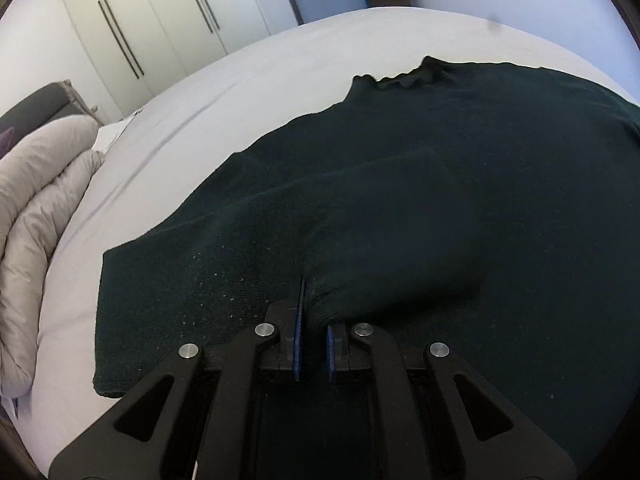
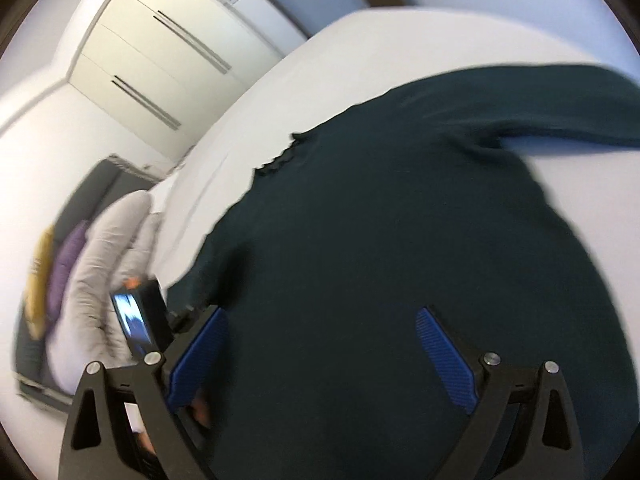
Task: Fold small clothes
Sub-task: 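Grasp the sweater sleeve cuff with the left gripper and fold it across the body, then open the left gripper and release the folded sleeve on the body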
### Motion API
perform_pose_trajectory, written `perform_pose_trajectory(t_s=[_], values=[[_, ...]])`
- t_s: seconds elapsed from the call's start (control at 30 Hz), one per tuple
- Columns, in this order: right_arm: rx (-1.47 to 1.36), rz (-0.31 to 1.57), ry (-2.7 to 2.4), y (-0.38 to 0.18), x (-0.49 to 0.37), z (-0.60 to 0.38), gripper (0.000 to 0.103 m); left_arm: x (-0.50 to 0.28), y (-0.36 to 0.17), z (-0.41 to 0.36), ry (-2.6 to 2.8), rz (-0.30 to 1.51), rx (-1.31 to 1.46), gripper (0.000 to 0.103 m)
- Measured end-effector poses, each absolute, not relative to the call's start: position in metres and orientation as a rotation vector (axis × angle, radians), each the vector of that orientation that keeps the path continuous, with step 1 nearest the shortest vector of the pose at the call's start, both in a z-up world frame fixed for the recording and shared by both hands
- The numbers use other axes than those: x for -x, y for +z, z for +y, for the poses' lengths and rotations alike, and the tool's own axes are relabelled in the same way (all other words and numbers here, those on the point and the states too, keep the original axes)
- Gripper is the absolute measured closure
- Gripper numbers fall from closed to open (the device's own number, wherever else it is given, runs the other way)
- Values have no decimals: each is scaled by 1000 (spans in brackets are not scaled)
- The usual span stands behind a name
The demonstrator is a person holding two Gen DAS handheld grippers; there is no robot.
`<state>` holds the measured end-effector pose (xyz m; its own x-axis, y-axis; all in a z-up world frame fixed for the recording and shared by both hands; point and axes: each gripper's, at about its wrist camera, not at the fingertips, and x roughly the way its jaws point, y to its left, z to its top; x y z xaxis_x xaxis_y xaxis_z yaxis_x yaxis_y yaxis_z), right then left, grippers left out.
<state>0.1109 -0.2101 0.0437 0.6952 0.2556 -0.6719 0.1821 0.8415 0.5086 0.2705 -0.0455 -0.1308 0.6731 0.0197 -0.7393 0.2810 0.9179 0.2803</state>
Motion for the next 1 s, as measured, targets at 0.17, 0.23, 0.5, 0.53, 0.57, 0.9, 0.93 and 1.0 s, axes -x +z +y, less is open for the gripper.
perform_pose_trajectory(t_s=[0.17,0.23,0.5,0.53,0.57,0.9,0.93,1.0], values=[[-705,923,253,24,-193,-189,8,-267,-136,-45,-154,804,-371,95],[-757,963,315,15,-222,-175,9,-275,-136,-44,-152,794,-371,95],[-847,1171,376,-34,-292,-119,34,-268,-134,-30,-171,768,-269,95],[-853,1164,388,-35,-296,-116,38,-269,-133,-26,-174,767,-251,95],[-851,1161,395,-35,-298,-114,43,-266,-132,-23,-176,768,-241,95],[-587,1109,343,-11,-305,-114,94,-258,-114,29,-323,743,32,86],[-578,1089,327,-4,-305,-124,94,-253,-110,38,-353,715,80,76],[-570,1064,297,5,-305,-142,94,-245,-104,53,-385,658,156,43]])
